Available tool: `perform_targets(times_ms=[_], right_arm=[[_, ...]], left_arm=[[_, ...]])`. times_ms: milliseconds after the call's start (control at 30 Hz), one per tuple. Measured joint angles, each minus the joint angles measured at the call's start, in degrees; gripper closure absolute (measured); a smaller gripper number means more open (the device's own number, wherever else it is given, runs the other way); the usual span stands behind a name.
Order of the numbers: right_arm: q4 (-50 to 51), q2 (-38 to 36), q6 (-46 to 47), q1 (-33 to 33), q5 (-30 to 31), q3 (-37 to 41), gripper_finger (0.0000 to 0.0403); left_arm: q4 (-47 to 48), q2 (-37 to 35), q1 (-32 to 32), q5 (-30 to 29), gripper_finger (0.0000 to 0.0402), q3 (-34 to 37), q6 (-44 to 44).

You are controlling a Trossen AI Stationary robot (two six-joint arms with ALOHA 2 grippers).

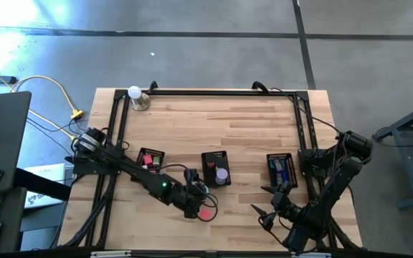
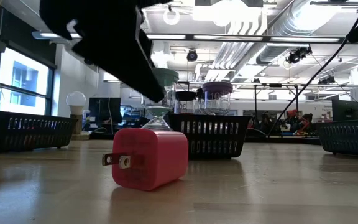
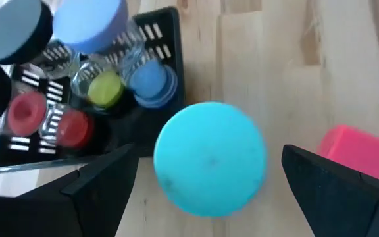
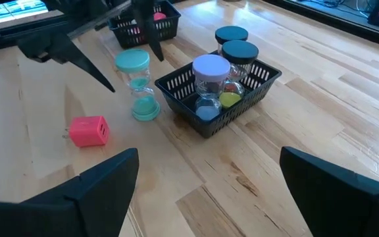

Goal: Pick & Place Office items
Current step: Put the blue hourglass into the middle black bin

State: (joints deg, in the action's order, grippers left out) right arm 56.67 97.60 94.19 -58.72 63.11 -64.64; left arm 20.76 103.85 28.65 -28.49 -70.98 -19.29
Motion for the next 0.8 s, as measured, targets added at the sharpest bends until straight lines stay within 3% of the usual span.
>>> perform_targets(times_ms=[533,800], right_arm=[[-0.16,0.00,-0.24,0.00,-0.02,0.00,0.0046],[-0.60,0.00,-1.51,0.00,-0.02,0.00,0.0046]], left_arm=[[-0.87,1.99,-0.57,0.75,0.0037,0.00,-0.02],[-1.06,1.97,-0.75,0.79,0.0094,0.00,-0.09]])
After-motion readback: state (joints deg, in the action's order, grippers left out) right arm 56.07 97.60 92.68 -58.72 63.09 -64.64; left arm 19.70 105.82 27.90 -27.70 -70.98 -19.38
